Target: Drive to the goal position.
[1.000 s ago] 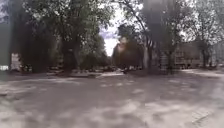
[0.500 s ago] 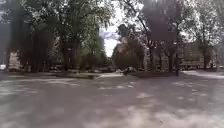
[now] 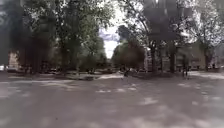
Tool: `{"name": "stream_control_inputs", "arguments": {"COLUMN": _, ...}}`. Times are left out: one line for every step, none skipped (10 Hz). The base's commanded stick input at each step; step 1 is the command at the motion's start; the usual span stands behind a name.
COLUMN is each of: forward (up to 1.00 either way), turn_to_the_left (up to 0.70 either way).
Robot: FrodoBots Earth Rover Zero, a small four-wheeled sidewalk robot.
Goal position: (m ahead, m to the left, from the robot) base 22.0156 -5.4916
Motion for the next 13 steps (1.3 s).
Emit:
{"name": "stream_control_inputs", "arguments": {"forward": 0.85, "turn_to_the_left": 0.0}}
{"name": "stream_control_inputs", "arguments": {"forward": 0.85, "turn_to_the_left": 0.0}}
{"name": "stream_control_inputs", "arguments": {"forward": 0.85, "turn_to_the_left": 0.0}}
{"name": "stream_control_inputs", "arguments": {"forward": 0.85, "turn_to_the_left": 0.0}}
{"name": "stream_control_inputs", "arguments": {"forward": 0.85, "turn_to_the_left": 0.0}}
{"name": "stream_control_inputs", "arguments": {"forward": 0.85, "turn_to_the_left": 0.0}}
{"name": "stream_control_inputs", "arguments": {"forward": 0.85, "turn_to_the_left": 0.0}}
{"name": "stream_control_inputs", "arguments": {"forward": 0.85, "turn_to_the_left": 0.0}}
{"name": "stream_control_inputs", "arguments": {"forward": 0.85, "turn_to_the_left": 0.0}}
{"name": "stream_control_inputs", "arguments": {"forward": 0.85, "turn_to_the_left": 0.0}}
{"name": "stream_control_inputs", "arguments": {"forward": 0.85, "turn_to_the_left": 0.0}}
{"name": "stream_control_inputs", "arguments": {"forward": 0.85, "turn_to_the_left": 0.0}}
{"name": "stream_control_inputs", "arguments": {"forward": 0.85, "turn_to_the_left": 0.0}}
